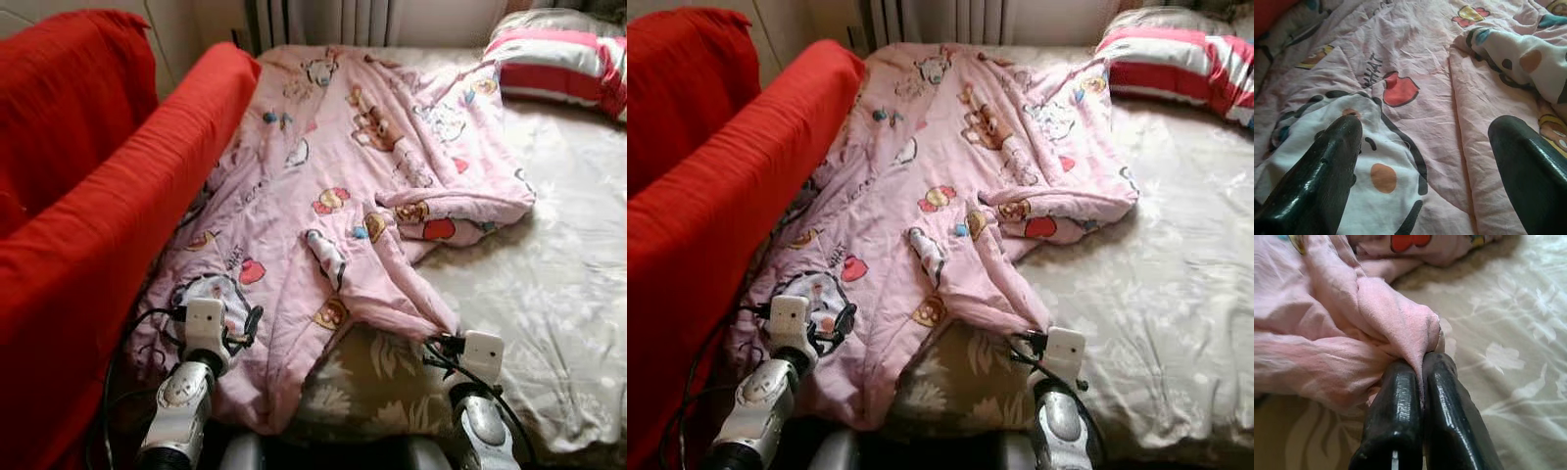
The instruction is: Clean up the room
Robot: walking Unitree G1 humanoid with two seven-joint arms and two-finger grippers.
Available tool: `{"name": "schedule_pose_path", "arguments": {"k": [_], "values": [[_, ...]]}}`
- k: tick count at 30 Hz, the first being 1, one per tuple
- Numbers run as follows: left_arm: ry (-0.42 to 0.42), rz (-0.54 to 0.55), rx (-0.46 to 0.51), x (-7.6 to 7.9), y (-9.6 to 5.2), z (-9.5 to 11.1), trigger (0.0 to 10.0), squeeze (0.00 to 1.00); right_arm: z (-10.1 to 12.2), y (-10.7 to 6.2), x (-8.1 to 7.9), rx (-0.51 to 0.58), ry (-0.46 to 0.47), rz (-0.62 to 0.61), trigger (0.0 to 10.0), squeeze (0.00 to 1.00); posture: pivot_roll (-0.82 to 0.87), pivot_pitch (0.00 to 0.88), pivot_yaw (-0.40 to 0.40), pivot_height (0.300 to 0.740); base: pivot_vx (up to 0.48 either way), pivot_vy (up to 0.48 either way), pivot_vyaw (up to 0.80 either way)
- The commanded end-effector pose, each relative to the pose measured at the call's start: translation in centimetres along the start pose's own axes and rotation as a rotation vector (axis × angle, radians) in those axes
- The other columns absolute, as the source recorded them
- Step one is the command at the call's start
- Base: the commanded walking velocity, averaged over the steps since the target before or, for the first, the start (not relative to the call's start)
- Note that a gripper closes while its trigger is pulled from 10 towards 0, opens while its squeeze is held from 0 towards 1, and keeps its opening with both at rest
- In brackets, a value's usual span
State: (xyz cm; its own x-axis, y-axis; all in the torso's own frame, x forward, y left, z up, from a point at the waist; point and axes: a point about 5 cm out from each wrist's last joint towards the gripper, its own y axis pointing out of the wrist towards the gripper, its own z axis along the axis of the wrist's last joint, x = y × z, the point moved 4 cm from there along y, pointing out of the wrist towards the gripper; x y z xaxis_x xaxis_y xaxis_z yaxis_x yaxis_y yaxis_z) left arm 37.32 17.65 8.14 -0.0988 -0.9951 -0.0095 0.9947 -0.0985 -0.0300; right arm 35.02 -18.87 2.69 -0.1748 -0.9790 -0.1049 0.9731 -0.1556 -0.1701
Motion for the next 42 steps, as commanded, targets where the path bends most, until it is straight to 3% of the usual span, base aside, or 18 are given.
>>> {"name": "schedule_pose_path", "arguments": {"k": [1, 15, 23, 42], "values": [[-0.001, 0.02, -0.016, -0.6, -0.3, -0.6, 10.0, 0.0, -0.5, -0.2, 0.0, -0.016, 0.005, 0.001, 10.0, 0.0, -0.02, 0.151, 0.031, 0.658, 0.0, 0.0, 0.0], [0.008, 0.052, -0.105, -1.9, -1.4, -3.2, 10.0, 0.0, -0.7, -0.4, -0.1, -0.009, 0.011, 0.002, 10.0, 0.0, -0.02, 0.121, 0.034, 0.74, 0.0, 0.0, 0.0], [0.003, 0.095, -0.198, -3.2, -2.8, -5.6, 10.0, 0.0, -0.6, -0.5, 0.0, 0.0, 0.014, -0.005, 10.0, 0.0, -0.02, 0.115, 0.038, 0.74, 0.0, 0.0, 0.0], [0.004, 0.086, -0.203, -2.7, -2.9, -5.9, 10.0, 0.0, -0.7, -0.5, -0.2, -0.009, 0.0, -0.003, 10.0, 0.0, -0.01, 0.154, 0.037, 0.74, 0.0, 0.0, 0.0]]}}
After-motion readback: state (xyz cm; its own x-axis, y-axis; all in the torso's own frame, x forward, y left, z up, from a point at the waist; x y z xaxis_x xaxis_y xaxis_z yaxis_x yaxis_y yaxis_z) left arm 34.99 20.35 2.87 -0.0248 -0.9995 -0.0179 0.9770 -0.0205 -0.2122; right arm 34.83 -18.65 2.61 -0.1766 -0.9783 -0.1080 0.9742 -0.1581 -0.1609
